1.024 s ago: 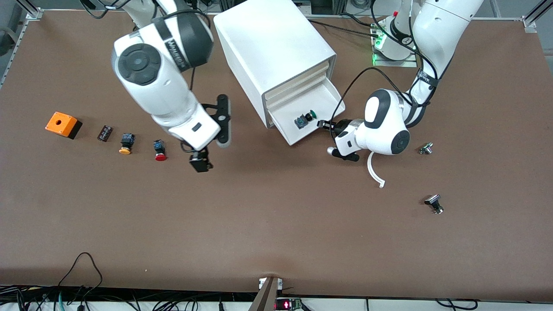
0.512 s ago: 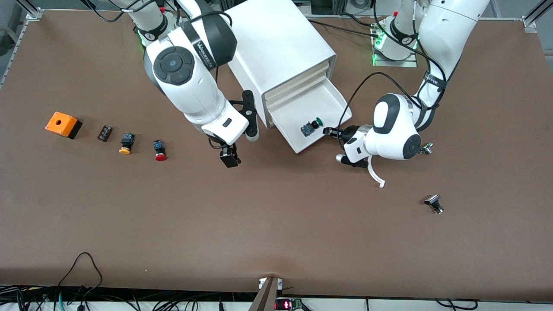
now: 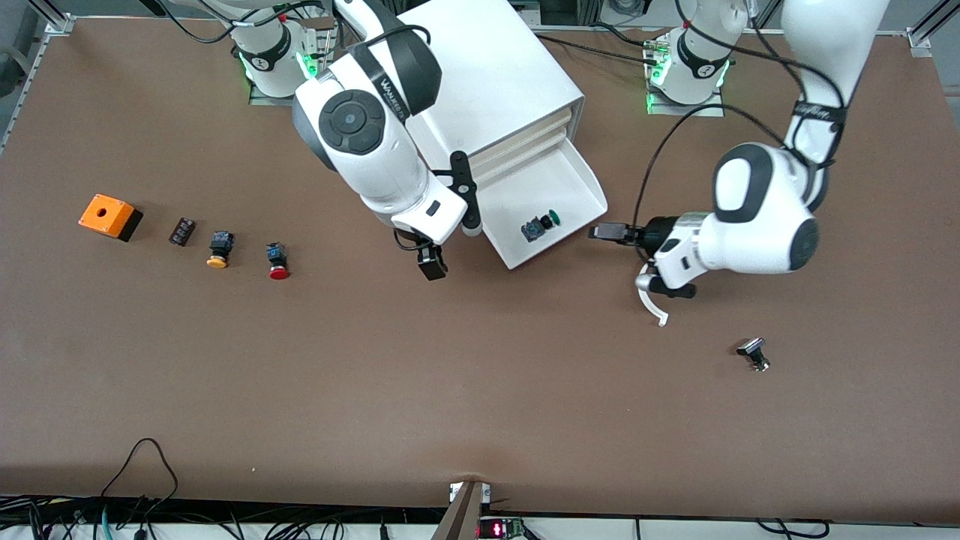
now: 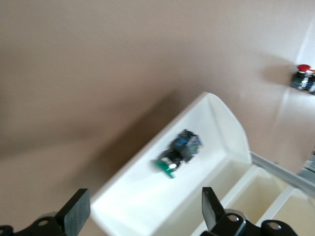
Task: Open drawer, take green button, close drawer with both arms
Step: 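Withdraw the left gripper while the right gripper reaches into the drawer, then lower the right gripper onto the green button and close it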
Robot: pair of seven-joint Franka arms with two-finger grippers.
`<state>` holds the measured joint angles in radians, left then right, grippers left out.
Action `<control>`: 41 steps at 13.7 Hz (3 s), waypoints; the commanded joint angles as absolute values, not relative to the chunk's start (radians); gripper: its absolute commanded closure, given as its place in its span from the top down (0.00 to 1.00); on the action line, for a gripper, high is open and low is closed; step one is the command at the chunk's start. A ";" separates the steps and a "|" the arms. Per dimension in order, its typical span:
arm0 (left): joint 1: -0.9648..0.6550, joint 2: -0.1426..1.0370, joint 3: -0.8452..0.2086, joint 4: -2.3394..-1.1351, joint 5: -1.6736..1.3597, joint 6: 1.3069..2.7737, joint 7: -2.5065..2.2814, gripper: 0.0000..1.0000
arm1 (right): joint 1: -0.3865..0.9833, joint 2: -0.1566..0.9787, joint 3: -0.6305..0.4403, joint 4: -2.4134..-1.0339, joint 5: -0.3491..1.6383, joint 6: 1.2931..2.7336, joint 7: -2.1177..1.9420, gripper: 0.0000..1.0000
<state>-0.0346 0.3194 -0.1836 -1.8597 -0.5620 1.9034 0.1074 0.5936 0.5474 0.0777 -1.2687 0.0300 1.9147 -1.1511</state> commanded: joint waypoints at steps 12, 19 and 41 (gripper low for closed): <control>0.149 -0.117 -0.173 -1.867 0.092 1.741 0.074 1.00 | 0.813 0.699 0.064 -1.088 -0.034 1.878 -1.154 1.00; 0.170 -0.118 -0.149 -1.835 0.084 1.701 -0.046 1.00 | 0.861 0.808 0.061 -1.029 -0.035 1.933 -1.155 1.00; 0.225 -0.055 -0.176 -1.701 0.075 1.678 -0.035 1.00 | 0.891 0.934 0.061 -1.035 -0.040 2.049 -1.170 1.00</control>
<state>0.2278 -0.0763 -0.1709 -1.7401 0.0700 1.7018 -0.0382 0.8736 0.9010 0.0686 -1.0701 -0.0261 2.0271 -1.1573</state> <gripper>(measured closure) 0.000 0.000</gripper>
